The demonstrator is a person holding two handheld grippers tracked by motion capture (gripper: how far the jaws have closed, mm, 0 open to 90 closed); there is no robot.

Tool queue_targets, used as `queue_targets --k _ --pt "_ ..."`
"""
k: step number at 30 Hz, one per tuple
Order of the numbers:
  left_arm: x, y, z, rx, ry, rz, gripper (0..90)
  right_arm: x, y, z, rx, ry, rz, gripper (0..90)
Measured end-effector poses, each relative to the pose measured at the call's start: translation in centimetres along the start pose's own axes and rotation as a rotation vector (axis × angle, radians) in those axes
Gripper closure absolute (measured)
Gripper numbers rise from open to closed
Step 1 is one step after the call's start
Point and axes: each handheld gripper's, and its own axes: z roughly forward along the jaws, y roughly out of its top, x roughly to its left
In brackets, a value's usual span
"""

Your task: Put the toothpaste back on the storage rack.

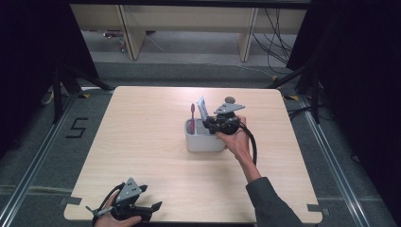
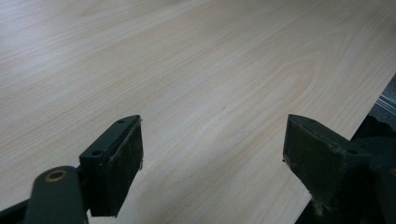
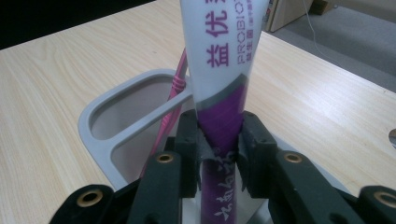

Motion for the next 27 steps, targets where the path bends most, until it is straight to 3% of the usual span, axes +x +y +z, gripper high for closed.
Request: queue_targets --k 1,3,6,8,10,12,13,14,21,22,26,27 --pt "0.0 0.0 0.0 0.000 0.000 0.000 19.5 0.3 -0.1 0.0 0.003 0.002 0.042 71.4" --pt "0.0 0.0 0.0 0.000 0.000 0.001 19.5 0.0 -0.2 0.1 -0.006 0.005 0.003 70.2" --pt "0.0 0.0 0.0 -0.001 0.000 0.000 19.5 0.1 -0.2 -0.2 -0.005 -0.007 0.033 67.9" --pt "0.0 0.0 0.0 0.001 0.000 0.000 19.5 0.1 0.0 -0.5 -0.032 0.015 0.048 71.7" --pt "0.0 0.0 0.0 0.007 0.001 0.005 19.5 0.2 0.2 -0.9 -0.066 0.022 0.054 68.7" --pt "-0.1 0.0 -0.1 0.007 0.004 -0.001 19.5 0.2 0.5 -1.4 -0.059 0.007 0.037 65.4" --pt "0.0 0.0 -0.2 0.022 0.004 0.016 19.5 0.3 0.4 -1.5 -0.065 0.011 0.061 64.9" --pt "0.0 0.0 -0.2 0.023 0.007 0.017 19.5 0.1 0.4 -1.8 -0.064 0.014 0.045 64.2" --pt "0.1 0.0 -0.1 0.022 -0.002 0.018 19.5 -0.2 -0.7 -3.5 -0.078 0.008 0.090 57.9" --pt "0.1 0.0 -0.1 0.025 0.001 0.018 19.5 -0.4 -0.8 -3.7 -0.093 0.006 0.072 57.6" --pt "0.1 0.0 -0.1 0.027 0.001 0.023 19.5 -0.5 -1.7 -4.9 -0.105 0.015 0.080 53.6" --pt "0.1 0.0 -0.1 0.029 0.002 0.023 19.5 -0.4 -2.0 -5.2 -0.108 0.012 0.107 52.5"
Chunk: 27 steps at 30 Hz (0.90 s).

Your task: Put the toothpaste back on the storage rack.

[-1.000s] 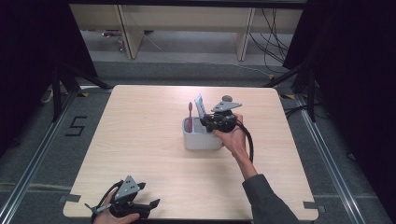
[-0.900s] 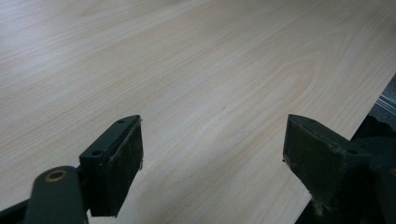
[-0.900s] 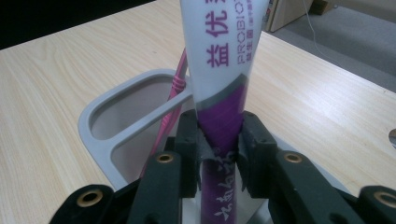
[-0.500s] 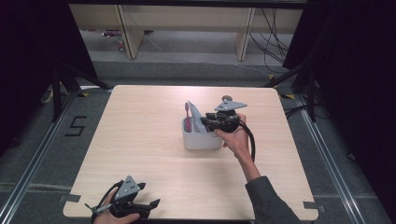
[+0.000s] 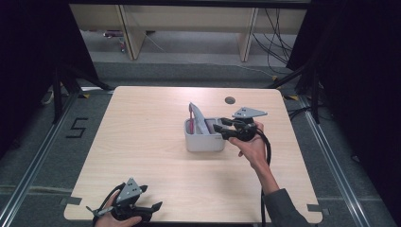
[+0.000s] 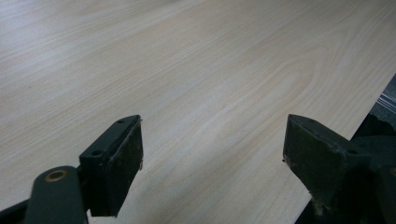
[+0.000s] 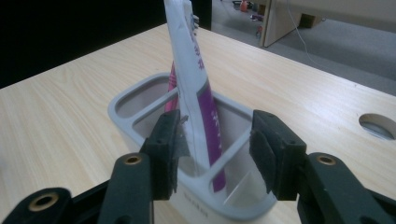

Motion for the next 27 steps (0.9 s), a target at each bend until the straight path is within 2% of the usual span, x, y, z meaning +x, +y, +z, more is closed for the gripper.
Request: queue_targets --k 1,2,3,5,6,7,8,9,10,11,13,14,15,16,17,19,20,22,23,25,26,27 --pt "0.0 0.0 0.0 0.001 0.005 -0.003 19.5 -0.1 -0.1 -0.1 -0.003 0.011 -0.024 51.6" --pt "0.0 0.0 0.0 0.003 0.003 -0.004 19.5 -0.1 -0.3 -0.6 0.004 -0.004 -0.018 50.3" --pt "0.0 0.0 0.0 0.004 0.003 -0.001 19.5 0.1 -0.4 -0.8 0.010 -0.005 0.012 49.5" --pt "0.0 0.0 0.0 -0.002 0.001 -0.003 19.5 0.0 -0.6 -1.1 0.008 -0.010 -0.012 47.4" --pt "0.0 0.0 0.0 -0.001 0.002 -0.001 19.5 0.0 -0.7 -1.2 0.010 0.005 -0.002 46.8" --pt "0.0 0.0 0.0 -0.001 0.000 -0.001 19.5 0.2 -0.8 -1.3 0.009 -0.002 0.015 46.0" --pt "0.0 0.0 0.0 -0.004 0.001 -0.003 19.5 0.1 -0.8 -1.4 0.013 -0.010 -0.001 44.6" --pt "0.0 0.0 0.0 -0.002 0.002 -0.004 19.5 0.3 -1.0 -1.5 0.014 -0.011 0.017 43.5" --pt "0.0 0.0 -0.1 -0.002 0.004 -0.004 19.5 0.2 -1.0 -1.5 0.017 -0.014 -0.004 42.3" --pt "-0.1 0.0 -0.1 -0.006 0.006 -0.007 19.5 0.4 -1.1 -1.6 0.028 -0.011 0.020 41.2" --pt "0.0 0.0 -0.1 -0.009 -0.002 -0.002 19.5 0.3 -1.4 -1.6 0.030 -0.012 0.007 39.3" --pt "0.0 0.0 -0.2 -0.002 0.001 -0.005 19.5 0.5 -1.5 -1.7 0.034 -0.017 0.028 38.9" --pt "-0.1 0.0 -0.1 -0.021 0.002 -0.026 19.5 0.4 -1.6 -1.7 0.029 -0.016 0.022 38.4" --pt "-0.1 0.0 -0.1 -0.019 0.003 -0.022 19.5 0.5 -1.7 -1.9 0.033 -0.015 0.037 37.7" --pt "-0.1 0.0 -0.1 -0.020 0.004 -0.024 19.5 0.4 -1.8 -2.0 0.039 -0.021 0.020 36.5" --pt "-0.1 0.0 -0.1 -0.021 0.004 -0.024 19.4 0.7 -2.0 -2.4 0.062 -0.025 0.057 34.4" --pt "-0.1 0.0 -0.2 -0.020 0.004 -0.024 19.5 0.5 -2.0 -2.4 0.049 -0.026 0.026 34.1" --pt "-0.1 0.0 -0.1 -0.024 0.005 -0.025 19.5 0.8 -2.2 -2.8 0.063 -0.031 0.043 32.5" --pt "-0.1 0.0 -0.1 -0.028 0.005 -0.026 19.5 0.7 -2.4 -2.8 0.053 -0.030 0.015 31.8" --pt "-0.1 0.0 -0.1 -0.029 0.005 -0.028 19.4 0.9 -2.7 -3.1 0.076 -0.034 0.038 31.0" --pt "0.0 0.0 -0.2 -0.017 0.008 -0.018 19.5 0.8 -2.9 -3.2 0.083 -0.025 0.032 30.3" --pt "-0.1 0.0 -0.1 -0.027 0.008 -0.031 19.5 0.9 -3.1 -3.4 0.087 -0.036 0.040 29.4"
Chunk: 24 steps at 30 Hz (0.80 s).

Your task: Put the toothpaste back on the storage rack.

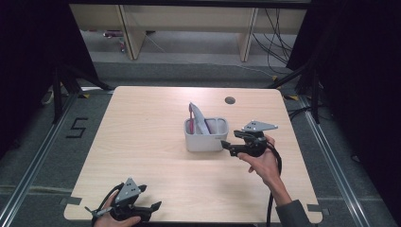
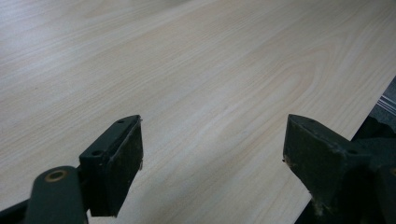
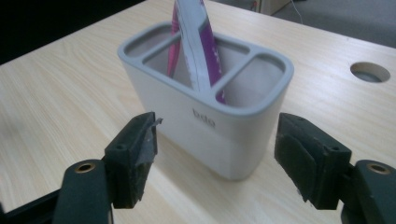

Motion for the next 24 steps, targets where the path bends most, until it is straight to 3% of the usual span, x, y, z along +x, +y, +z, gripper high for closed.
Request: queue_targets --k 1,2,8,9,11,14,15,17,19,20,23,24 --pt "0.0 0.0 0.0 0.004 0.000 0.004 19.4 0.1 -0.3 -0.3 0.016 0.000 0.032 28.5" --pt "0.0 0.0 -0.1 0.008 -0.001 0.010 19.4 -0.2 -0.5 -0.3 0.007 0.008 0.000 27.9" --pt "0.0 0.0 0.0 -0.002 0.000 0.004 19.5 -0.4 -2.0 -1.4 0.018 -0.025 0.033 24.8" --pt "0.0 0.0 0.0 -0.008 0.001 0.002 19.5 -0.3 -2.2 -1.7 0.036 -0.030 0.062 24.4" --pt "0.0 0.0 0.0 -0.006 0.001 0.004 19.5 -0.6 -2.6 -1.8 0.026 -0.039 0.041 22.4" --pt "0.0 0.0 0.0 -0.002 0.003 0.001 19.4 -0.5 -3.3 -2.1 0.032 -0.032 0.083 21.3" --pt "0.0 0.0 0.0 -0.002 0.003 0.000 19.5 -0.6 -3.4 -2.2 0.030 -0.040 0.059 21.2" --pt "0.0 0.0 0.0 -0.002 0.003 -0.001 19.5 -0.5 -3.8 -2.3 0.026 -0.045 0.057 20.8" --pt "0.0 0.0 0.0 -0.001 0.003 -0.001 19.4 -0.2 -4.1 -2.4 0.039 -0.040 0.091 20.6" --pt "0.0 0.0 0.0 0.006 0.004 0.006 19.4 -0.2 -4.3 -2.3 0.023 -0.046 0.076 20.6" --pt "0.0 0.0 0.0 0.000 0.004 0.000 19.5 0.1 -5.0 -2.3 0.040 -0.050 0.097 20.4" --pt "0.2 0.0 -0.1 0.022 0.014 0.027 19.4 0.2 -5.3 -2.2 0.038 -0.048 0.093 20.4"
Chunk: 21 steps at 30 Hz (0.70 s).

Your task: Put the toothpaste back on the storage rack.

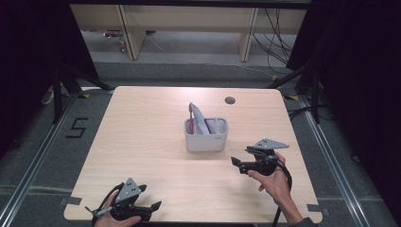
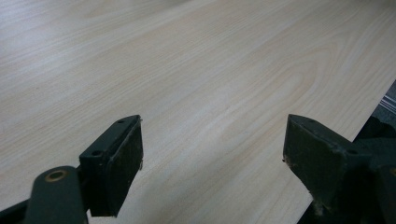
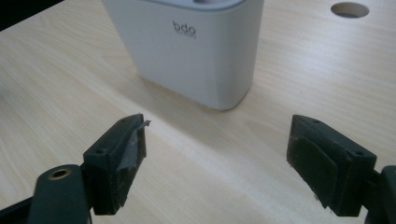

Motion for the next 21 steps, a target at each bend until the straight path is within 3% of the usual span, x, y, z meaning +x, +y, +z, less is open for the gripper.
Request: queue_targets --k 5,6,7,8,9,10,11,12,13,15,18,19,20,21 --pt "0.0 0.0 0.0 -0.003 -0.004 -0.002 19.4 0.3 -1.1 0.2 0.036 0.004 -0.016 20.4" --pt "-0.2 0.0 0.1 -0.026 -0.010 -0.029 19.5 0.3 -1.2 0.3 0.034 0.018 -0.029 20.3" --pt "-0.1 0.0 0.0 -0.011 -0.008 -0.012 19.4 0.7 -1.4 0.3 0.038 0.014 0.012 20.3" --pt "0.0 0.0 -0.1 -0.001 -0.009 0.000 19.4 0.4 -1.4 0.2 0.043 0.002 -0.039 20.1" --pt "0.0 0.0 -0.1 -0.002 -0.009 -0.001 19.4 0.6 -1.6 0.3 0.041 0.014 -0.014 20.1" --pt "0.0 0.0 -0.1 -0.001 -0.008 -0.001 19.4 0.6 -1.7 0.3 0.039 0.013 -0.029 20.1" --pt "0.0 0.0 -0.1 -0.002 -0.008 -0.001 19.4 0.8 -1.8 0.3 0.046 0.018 0.001 20.1" --pt "0.0 0.0 0.0 -0.003 -0.007 -0.002 19.4 0.7 -2.0 0.3 0.043 0.026 -0.016 20.1" --pt "-0.2 0.0 0.1 -0.022 -0.009 -0.025 19.4 1.1 -2.1 0.2 0.052 0.024 0.019 20.1" --pt "-0.2 0.0 0.1 -0.014 -0.010 -0.017 19.4 0.8 -2.3 0.2 0.045 0.015 -0.038 20.1" --pt "-0.2 0.0 0.1 -0.023 -0.009 -0.026 19.4 1.0 -2.7 0.1 0.060 0.032 -0.002 20.0" --pt "0.0 0.0 -0.1 0.000 -0.008 0.001 19.4 0.8 -2.8 0.2 0.058 0.031 -0.028 19.8" --pt "0.0 0.0 0.0 -0.001 -0.008 -0.002 19.4 1.1 -2.9 -0.1 0.077 0.014 0.011 19.8" --pt "0.0 0.0 0.0 0.003 0.000 0.004 19.4 1.0 -3.0 0.0 0.054 0.015 -0.008 19.8"
